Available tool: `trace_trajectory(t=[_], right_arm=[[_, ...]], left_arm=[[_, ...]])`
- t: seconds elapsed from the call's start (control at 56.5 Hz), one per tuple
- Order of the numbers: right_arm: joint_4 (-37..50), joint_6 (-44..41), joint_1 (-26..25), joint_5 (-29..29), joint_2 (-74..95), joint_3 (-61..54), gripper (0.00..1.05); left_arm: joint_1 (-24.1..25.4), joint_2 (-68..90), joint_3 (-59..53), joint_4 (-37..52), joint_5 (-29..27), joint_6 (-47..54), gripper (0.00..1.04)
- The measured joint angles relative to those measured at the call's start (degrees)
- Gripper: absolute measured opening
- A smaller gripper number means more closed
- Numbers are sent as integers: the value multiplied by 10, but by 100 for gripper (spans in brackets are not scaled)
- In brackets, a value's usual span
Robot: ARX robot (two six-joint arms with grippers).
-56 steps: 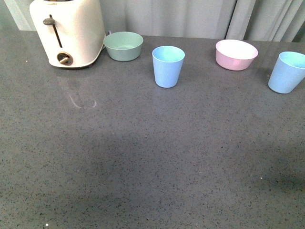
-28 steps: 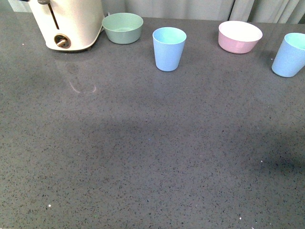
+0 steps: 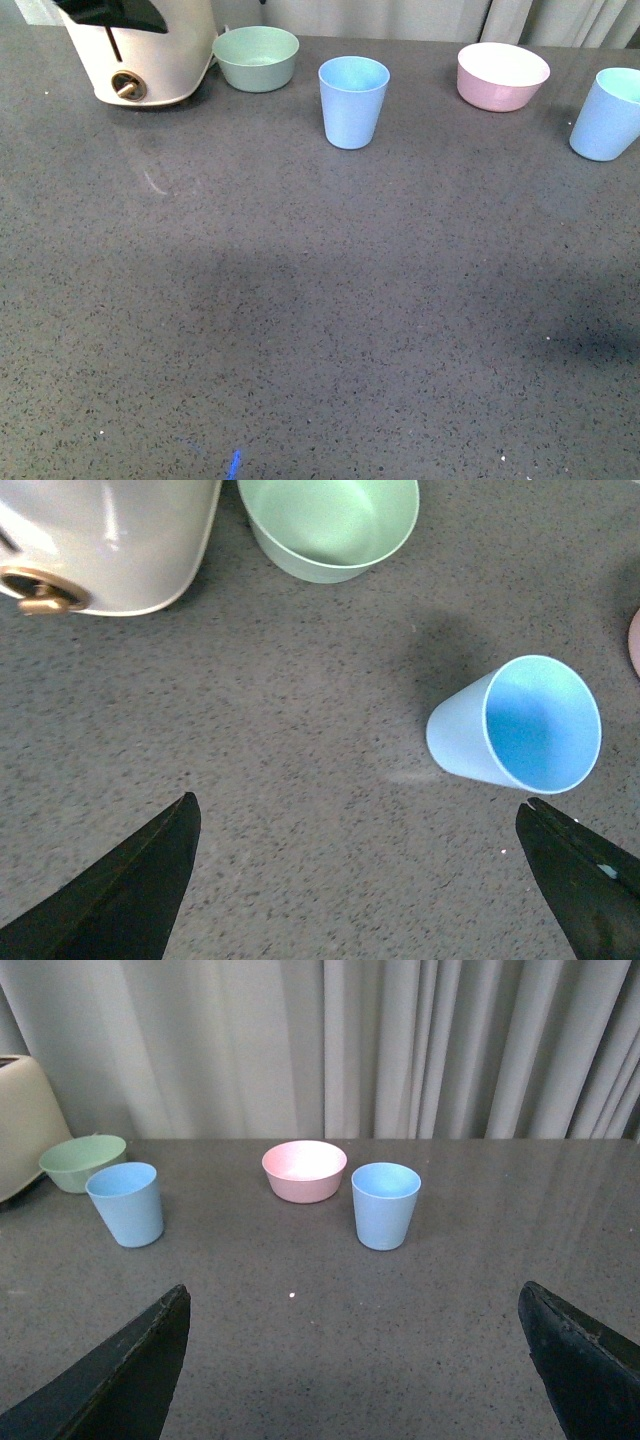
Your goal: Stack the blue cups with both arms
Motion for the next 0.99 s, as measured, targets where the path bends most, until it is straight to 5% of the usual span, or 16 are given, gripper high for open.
trace_trajectory(t=[0.992], right_arm=[[0,0,0,0,0,0,96]], left_arm=[[-51,299,428,-219,-26,-23,96]])
